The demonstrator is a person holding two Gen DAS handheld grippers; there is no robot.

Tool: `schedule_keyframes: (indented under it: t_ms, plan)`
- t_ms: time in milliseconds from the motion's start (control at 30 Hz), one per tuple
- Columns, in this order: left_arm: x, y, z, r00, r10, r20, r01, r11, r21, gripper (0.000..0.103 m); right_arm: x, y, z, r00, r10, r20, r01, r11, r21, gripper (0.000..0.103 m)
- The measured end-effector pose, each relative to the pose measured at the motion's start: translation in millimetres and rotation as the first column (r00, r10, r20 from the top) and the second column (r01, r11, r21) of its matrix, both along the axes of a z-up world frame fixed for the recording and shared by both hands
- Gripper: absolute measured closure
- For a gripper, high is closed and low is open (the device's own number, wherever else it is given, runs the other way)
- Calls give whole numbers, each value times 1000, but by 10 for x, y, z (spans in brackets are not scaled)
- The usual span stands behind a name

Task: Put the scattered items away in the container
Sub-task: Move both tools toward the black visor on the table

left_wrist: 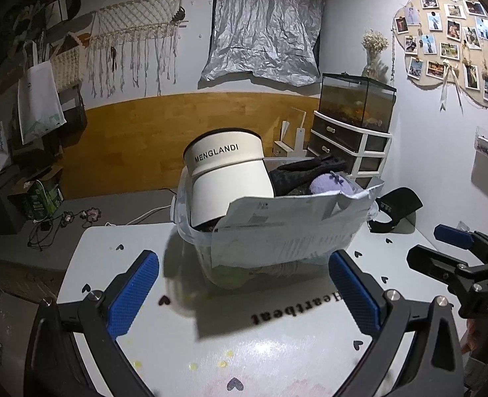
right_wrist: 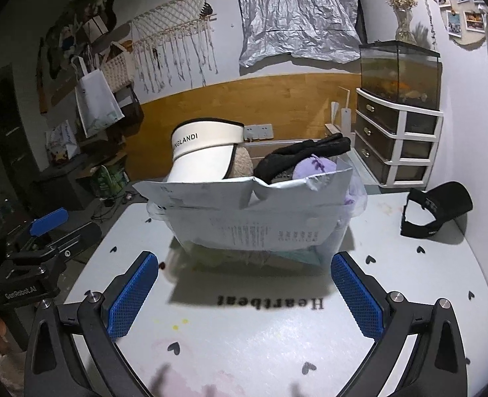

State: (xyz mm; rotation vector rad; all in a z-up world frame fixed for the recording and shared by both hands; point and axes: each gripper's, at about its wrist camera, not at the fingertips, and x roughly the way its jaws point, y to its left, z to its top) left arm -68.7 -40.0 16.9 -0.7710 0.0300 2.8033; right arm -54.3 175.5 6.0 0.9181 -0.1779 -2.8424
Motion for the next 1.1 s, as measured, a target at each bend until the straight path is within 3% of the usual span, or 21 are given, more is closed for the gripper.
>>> schedule_keyframes:
  t_ms: [467,867,1100]
  plan:
    - [-47,176,-173,999,-12,44,10,999,30,0,33,255,-271,996,-46,79,47,999,-13,0]
    - [-97,921,-456,989,-43,140,31,996,85,0,-35,995,-628,977,-21,212,26,999,-22,0]
    - [-233,1646,-683,980,-57,189,44,996,72,0,-68,1714,-886,957,-44,287,49,999,-10,0]
